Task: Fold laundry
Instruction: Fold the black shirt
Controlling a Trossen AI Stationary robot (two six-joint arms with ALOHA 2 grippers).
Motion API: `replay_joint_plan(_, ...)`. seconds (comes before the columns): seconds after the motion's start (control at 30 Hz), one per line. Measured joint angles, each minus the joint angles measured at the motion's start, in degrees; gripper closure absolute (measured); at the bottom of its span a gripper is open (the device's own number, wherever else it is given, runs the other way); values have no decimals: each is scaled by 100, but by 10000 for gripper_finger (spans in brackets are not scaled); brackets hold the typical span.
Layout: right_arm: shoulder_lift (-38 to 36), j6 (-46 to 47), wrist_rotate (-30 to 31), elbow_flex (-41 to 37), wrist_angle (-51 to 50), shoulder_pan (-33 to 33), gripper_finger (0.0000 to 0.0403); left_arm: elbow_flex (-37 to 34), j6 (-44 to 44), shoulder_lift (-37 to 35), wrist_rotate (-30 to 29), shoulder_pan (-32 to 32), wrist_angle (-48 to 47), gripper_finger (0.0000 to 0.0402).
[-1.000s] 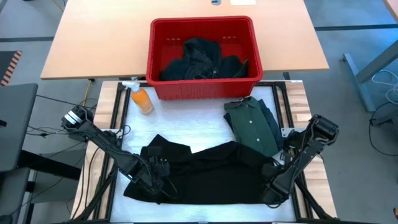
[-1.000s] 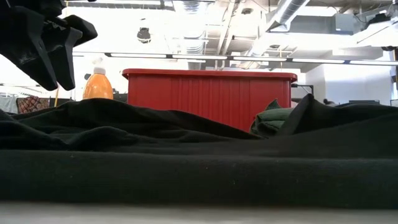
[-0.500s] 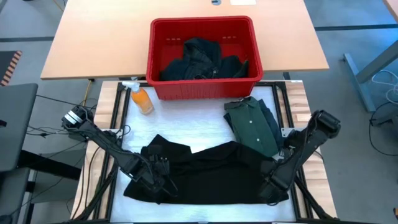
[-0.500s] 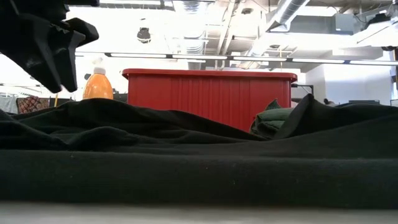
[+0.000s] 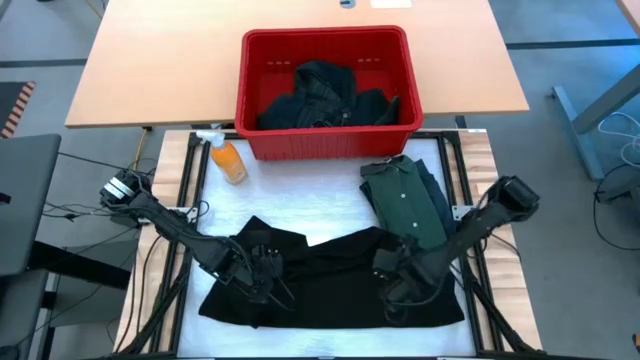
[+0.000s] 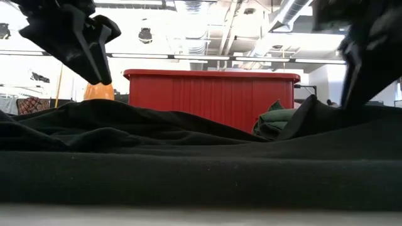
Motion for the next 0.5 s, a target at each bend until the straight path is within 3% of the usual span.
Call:
replay_joint_plan(0.17,520,-167,7,0,-186,-148,256,0,114,0,-591,2,-6,283)
replay_joint_plan(0.27,656,-153,176,96,-760,-175,296,0,159,0,-992,2,-4,283)
replay_joint_plan(0.37,635,-252,388,295,-1351,-241,371,0,173,0,-1248,2,-7,283)
replay_joint_plan(0.5,313,-558,567,446,-1702,-540,373,0,114,0,-1458,4,-18,283)
